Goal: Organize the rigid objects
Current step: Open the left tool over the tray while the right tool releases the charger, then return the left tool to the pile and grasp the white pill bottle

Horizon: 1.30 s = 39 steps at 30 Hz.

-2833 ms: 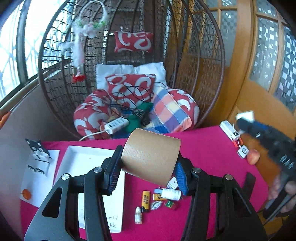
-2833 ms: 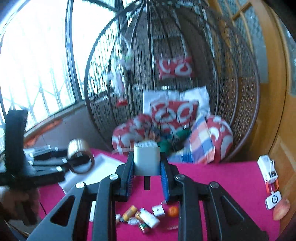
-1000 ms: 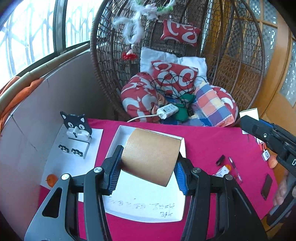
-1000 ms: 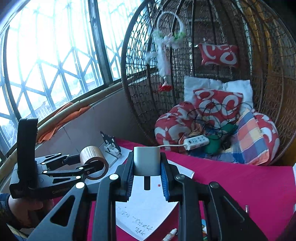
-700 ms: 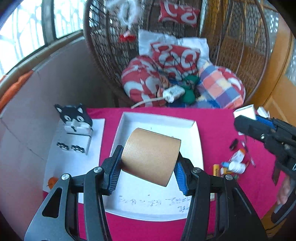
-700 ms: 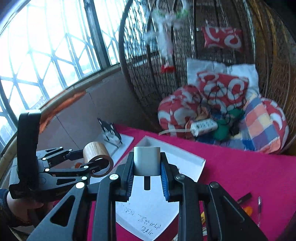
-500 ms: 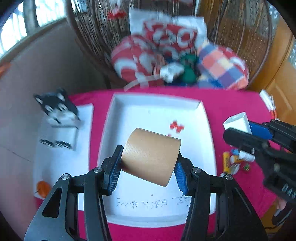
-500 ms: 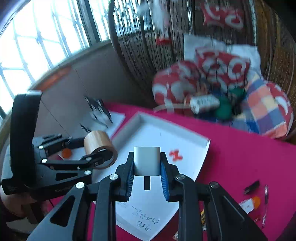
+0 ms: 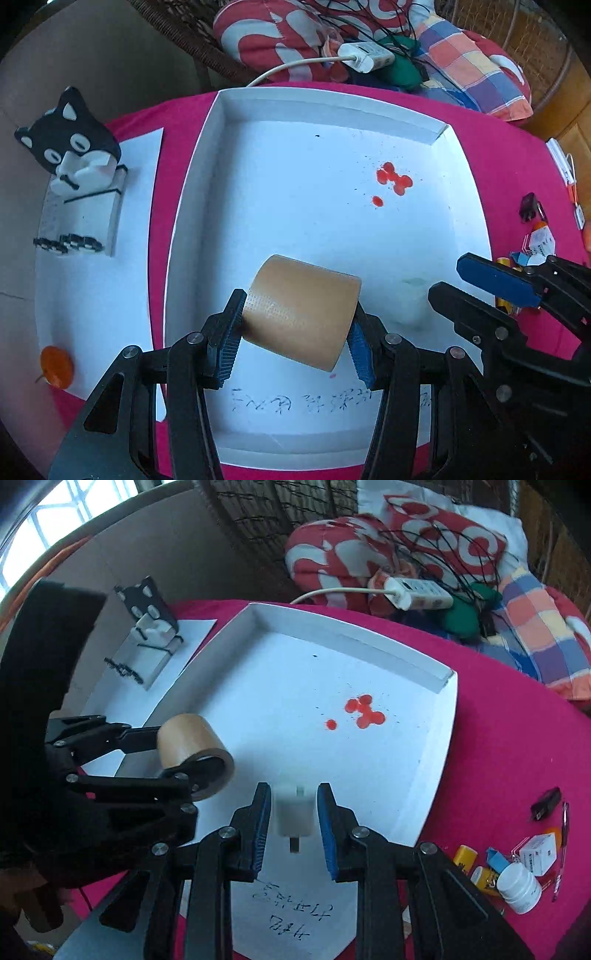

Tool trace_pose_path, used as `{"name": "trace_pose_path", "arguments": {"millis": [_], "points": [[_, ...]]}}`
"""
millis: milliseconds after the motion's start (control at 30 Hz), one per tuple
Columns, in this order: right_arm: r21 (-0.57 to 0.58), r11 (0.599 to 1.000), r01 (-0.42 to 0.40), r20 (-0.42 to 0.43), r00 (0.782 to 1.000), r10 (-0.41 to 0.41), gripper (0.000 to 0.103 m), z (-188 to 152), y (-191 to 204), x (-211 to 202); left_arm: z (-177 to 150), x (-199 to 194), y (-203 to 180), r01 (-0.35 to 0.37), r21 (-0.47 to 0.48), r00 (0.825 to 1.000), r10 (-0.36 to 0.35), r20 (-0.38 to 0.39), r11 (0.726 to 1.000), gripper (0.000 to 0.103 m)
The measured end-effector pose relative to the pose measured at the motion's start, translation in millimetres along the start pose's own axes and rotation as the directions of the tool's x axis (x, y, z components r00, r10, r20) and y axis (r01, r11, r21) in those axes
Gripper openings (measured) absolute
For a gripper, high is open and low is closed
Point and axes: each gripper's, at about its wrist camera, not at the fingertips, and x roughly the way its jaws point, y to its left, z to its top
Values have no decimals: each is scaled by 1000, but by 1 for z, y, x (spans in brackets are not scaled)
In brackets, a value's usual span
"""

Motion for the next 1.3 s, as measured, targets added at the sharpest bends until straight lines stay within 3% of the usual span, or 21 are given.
{"name": "trace_pose_path", "arguments": {"millis": [67,133,167,200,267,300,467,700,1033,1300], "points": [[-21,1000,13,10,1000,-13,27,2,5,-2,-1,-3,2,4,-17,1000,-4,15,1000,53],[-35,999,34,27,999,-33,37,2,8,-4,-2,-8,7,-4,-35,999,5,39,999,66],[-32,998,49,39,998,-48,48,2,7,-6,-2,-10,10,-24,-43,998,27,51,999,84],[-22,998,67,51,997,-65,71,2,4,-9,-2,-12,15,-37,-64,997,42,67,997,92],[11,995,96,69,993,-96,103,0,-7,-13,-2,-15,23,-18,-105,996,27,81,994,97],[26,995,99,78,992,-101,103,-1,-12,-15,-2,-17,25,-12,-124,996,23,87,992,101],[56,995,81,125,988,-87,103,-8,-24,-34,-7,-34,18,-25,-166,989,48,139,986,101],[81,993,91,159,982,-103,103,-26,-62,-62,-9,-45,-22,-11,-173,987,39,159,985,101],[259,953,155,162,966,-201,103,-65,-178,-100,-10,-34,-144,46,-26,993,-43,114,999,101],[390,897,210,107,957,-270,103,-107,-260,-114,-7,-15,-242,105,121,992,-113,57,987,101]]}}
